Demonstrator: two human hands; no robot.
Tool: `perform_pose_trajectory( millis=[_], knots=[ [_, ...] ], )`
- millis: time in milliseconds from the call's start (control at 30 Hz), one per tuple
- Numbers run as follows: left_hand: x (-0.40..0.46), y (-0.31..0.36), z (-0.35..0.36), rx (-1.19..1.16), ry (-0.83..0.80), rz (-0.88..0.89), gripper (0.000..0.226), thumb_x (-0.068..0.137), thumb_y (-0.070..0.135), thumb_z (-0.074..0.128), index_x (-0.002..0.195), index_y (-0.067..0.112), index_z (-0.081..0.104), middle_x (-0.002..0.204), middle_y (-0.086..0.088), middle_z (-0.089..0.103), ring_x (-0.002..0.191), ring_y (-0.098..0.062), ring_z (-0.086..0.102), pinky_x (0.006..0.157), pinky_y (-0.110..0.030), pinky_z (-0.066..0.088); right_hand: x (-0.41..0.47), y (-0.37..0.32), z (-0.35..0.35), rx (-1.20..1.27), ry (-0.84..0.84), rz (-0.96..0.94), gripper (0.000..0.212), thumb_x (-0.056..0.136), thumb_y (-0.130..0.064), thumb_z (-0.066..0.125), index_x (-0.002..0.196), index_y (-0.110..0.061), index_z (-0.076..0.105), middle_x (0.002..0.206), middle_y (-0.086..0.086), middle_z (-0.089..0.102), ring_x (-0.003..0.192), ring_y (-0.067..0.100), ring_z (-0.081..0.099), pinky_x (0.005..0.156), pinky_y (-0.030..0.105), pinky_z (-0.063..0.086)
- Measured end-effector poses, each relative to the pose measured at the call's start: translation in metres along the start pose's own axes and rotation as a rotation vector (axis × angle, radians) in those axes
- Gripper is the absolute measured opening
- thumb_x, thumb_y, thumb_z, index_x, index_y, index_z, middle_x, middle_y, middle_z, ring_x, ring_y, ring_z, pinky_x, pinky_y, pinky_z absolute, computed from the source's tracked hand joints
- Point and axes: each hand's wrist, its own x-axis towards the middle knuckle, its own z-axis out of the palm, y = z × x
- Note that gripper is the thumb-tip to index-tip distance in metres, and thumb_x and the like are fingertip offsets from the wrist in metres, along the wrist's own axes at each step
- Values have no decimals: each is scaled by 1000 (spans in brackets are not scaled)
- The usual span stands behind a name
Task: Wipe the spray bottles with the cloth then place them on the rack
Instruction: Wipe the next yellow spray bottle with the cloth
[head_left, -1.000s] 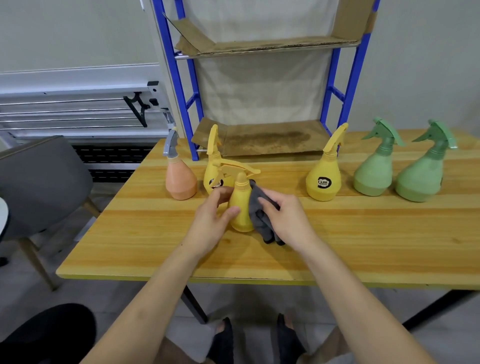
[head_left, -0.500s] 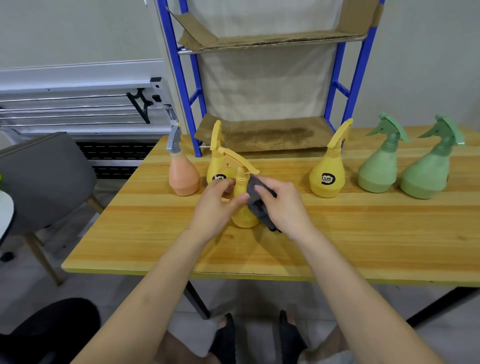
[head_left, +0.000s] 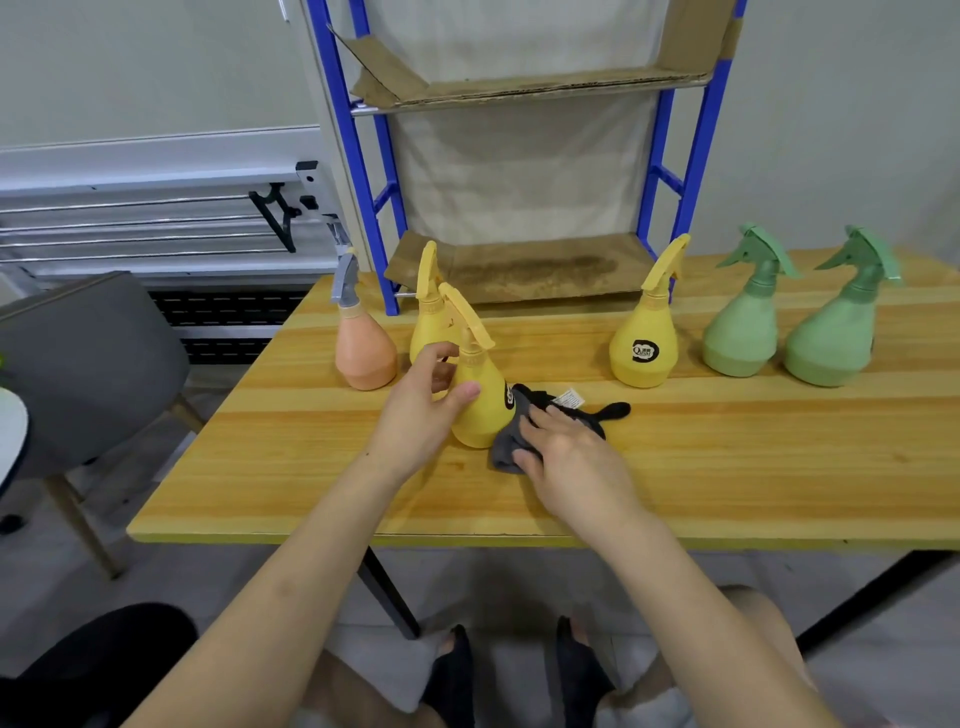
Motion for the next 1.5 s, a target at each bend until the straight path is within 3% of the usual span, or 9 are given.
perform_pose_trajectory(
  millis=[200,300,400,633,733,833,1000,1267,1500],
  knots=[
    [2,9,10,77,126,-11,60,84,56,75,132,27,54,117,7,61,107,-12,58,88,-33,51,-6,-8,-9,26,-37,92,37,103,-41,52,138,-31,60,159,3,41,150,21,31,113,37,38],
    [8,11,11,101,60,-1,57,87,52,73,133,25,55,119,5,63,107,-18,61,91,-38,53,-6,-13,-13,60,12,165,31,99,-41,59,128,-30,62,137,-3,62,129,23,55,90,36,47],
    [10,14,7,80,-44,-4,56,92,47,69,141,25,51,131,4,62,115,-18,60,99,-39,51,3,-11,-15,95,8,228,35,96,-40,63,129,-30,55,119,-1,70,111,29,63,73,35,40],
    [15,9,-9,67,-204,-18,45,96,43,65,137,31,52,132,8,63,122,-15,59,106,-44,50,17,2,-22,192,-54,152,45,98,-34,62,142,-38,56,143,-5,60,126,29,56,90,37,48],
    [13,13,-4,165,-126,23,46,99,34,63,142,24,48,132,4,61,122,-18,56,99,-33,45,11,0,-20,156,-39,130,41,98,-37,61,138,-39,58,143,-6,59,126,27,56,90,36,48],
    [12,14,4,150,-39,2,50,95,40,68,138,21,49,133,0,60,121,-19,56,98,-36,48,1,-5,-15,122,-35,133,39,97,-40,61,136,-35,58,137,-4,63,122,27,58,88,37,48],
    [11,21,13,124,59,-10,46,90,48,72,123,18,61,113,7,62,103,-12,55,85,-29,42,-7,-13,-9,89,29,131,42,98,-39,59,139,-31,54,136,-8,62,120,23,59,84,34,46],
    [13,8,-6,66,-146,-14,52,93,43,69,137,20,54,130,6,64,122,-16,59,105,-42,50,13,-9,-20,63,-39,155,44,102,-32,55,145,-37,50,138,-2,62,120,30,59,84,37,49],
    [15,7,8,223,65,19,56,95,43,67,138,13,50,129,-6,54,119,-22,53,97,-31,44,-4,-19,-9,46,-9,143,46,101,-41,55,146,-38,47,152,-13,49,132,17,54,94,36,49]
  ],
)
